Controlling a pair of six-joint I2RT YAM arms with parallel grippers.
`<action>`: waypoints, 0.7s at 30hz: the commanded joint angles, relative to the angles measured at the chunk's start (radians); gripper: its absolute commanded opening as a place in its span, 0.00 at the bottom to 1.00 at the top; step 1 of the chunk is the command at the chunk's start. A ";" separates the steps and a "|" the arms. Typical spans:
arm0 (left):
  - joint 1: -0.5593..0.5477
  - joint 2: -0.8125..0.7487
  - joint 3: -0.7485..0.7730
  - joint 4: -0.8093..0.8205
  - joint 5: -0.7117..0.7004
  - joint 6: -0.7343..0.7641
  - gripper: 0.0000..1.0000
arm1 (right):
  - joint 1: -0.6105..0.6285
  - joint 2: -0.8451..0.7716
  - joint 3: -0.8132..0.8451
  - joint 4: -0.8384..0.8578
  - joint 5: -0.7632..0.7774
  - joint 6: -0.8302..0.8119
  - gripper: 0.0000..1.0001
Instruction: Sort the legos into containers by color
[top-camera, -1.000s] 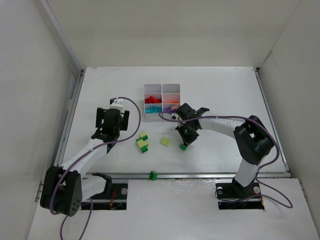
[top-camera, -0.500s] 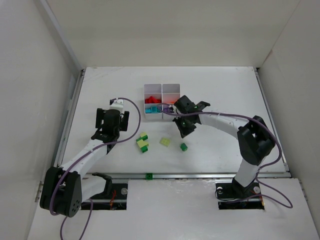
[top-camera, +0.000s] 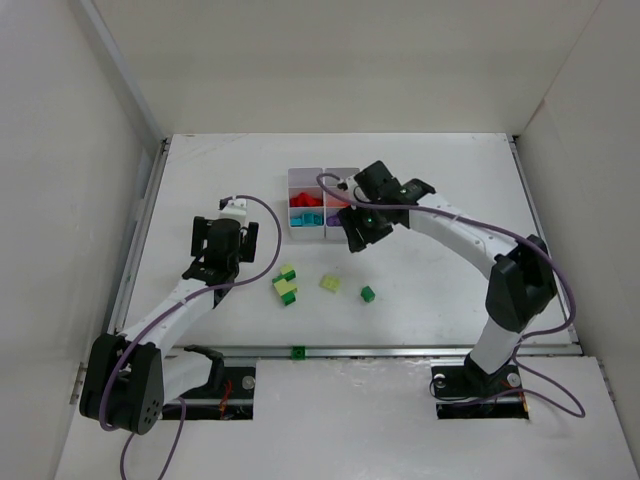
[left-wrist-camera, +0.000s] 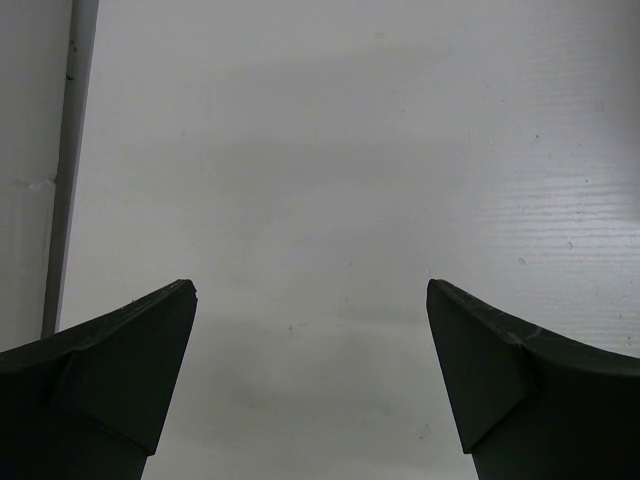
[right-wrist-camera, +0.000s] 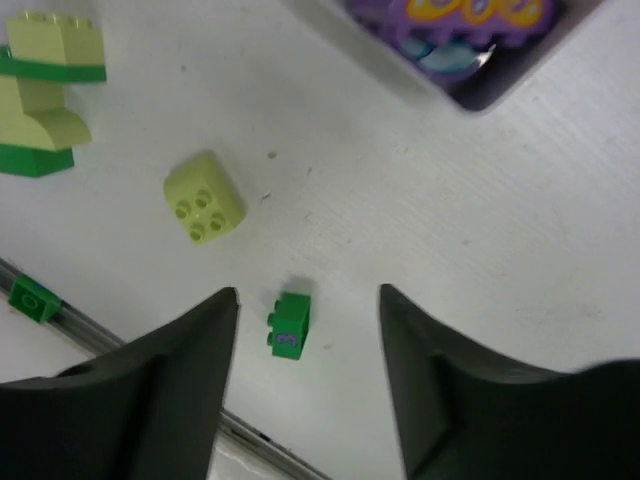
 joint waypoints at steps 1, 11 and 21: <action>0.004 -0.027 -0.009 0.022 -0.012 0.002 1.00 | 0.057 0.011 -0.052 -0.096 -0.054 -0.045 0.64; 0.004 -0.017 -0.009 0.022 -0.012 0.002 1.00 | 0.107 0.028 -0.211 -0.050 0.065 0.032 0.77; 0.004 -0.017 -0.009 0.022 -0.012 0.002 1.00 | 0.126 0.116 -0.192 -0.025 0.095 0.021 0.31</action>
